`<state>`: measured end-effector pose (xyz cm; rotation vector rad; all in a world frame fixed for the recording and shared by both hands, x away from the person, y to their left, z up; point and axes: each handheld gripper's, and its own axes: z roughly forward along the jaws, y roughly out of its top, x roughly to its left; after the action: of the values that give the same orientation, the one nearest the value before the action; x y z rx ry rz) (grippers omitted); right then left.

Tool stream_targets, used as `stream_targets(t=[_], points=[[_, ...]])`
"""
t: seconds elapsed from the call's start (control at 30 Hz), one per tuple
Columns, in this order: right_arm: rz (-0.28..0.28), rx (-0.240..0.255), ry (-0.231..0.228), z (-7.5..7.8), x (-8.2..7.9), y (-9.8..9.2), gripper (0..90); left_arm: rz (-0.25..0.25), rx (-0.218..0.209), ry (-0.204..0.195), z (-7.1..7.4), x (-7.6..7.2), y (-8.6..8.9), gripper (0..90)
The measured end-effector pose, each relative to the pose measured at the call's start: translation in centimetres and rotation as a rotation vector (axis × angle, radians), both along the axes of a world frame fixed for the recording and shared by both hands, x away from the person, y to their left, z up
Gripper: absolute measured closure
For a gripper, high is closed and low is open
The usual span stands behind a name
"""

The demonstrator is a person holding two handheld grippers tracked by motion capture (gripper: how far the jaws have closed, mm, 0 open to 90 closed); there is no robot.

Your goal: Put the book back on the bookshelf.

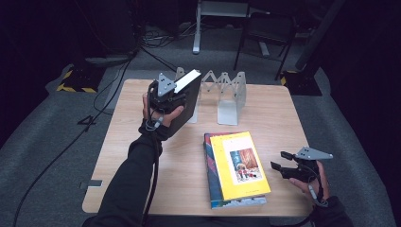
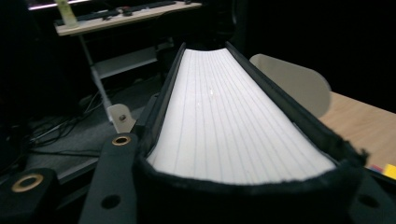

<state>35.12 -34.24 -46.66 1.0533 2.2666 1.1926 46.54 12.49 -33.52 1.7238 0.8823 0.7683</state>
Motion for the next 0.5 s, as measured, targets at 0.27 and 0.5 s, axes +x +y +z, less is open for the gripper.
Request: stream_targets(t=[0.27,0.5], points=[[0.016,-0.001,-0.001,-0.1,0.0,0.2,33.3,0.086,0.016,0.015,-1.0,2.6,-0.9,52.4],[0.012,0.001,0.002,-0.2,0.0,0.0,33.4,0.134,0.003,0.036,-1.6,4.3,-1.1,52.3]])
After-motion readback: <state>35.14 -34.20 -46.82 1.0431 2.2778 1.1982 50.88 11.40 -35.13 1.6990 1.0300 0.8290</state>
